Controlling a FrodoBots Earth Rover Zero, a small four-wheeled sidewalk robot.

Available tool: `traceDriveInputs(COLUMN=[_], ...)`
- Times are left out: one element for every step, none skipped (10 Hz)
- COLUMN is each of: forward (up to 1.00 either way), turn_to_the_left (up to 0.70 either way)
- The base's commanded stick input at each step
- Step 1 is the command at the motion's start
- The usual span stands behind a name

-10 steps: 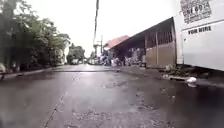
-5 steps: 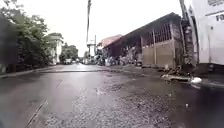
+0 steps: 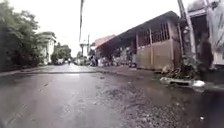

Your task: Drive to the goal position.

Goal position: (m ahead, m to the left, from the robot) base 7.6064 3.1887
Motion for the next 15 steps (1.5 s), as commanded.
traceDriveInputs(forward=[1.00,1.00,1.00,1.00,1.00,1.00,1.00,1.00,1.00,1.00,1.00,1.00,1.00,1.00,1.00], turn_to_the_left=[0.00,0.00,0.00,0.00,0.00,0.00,0.00,0.00,0.00,0.00,0.00,0.00,0.00,0.00,0.00])
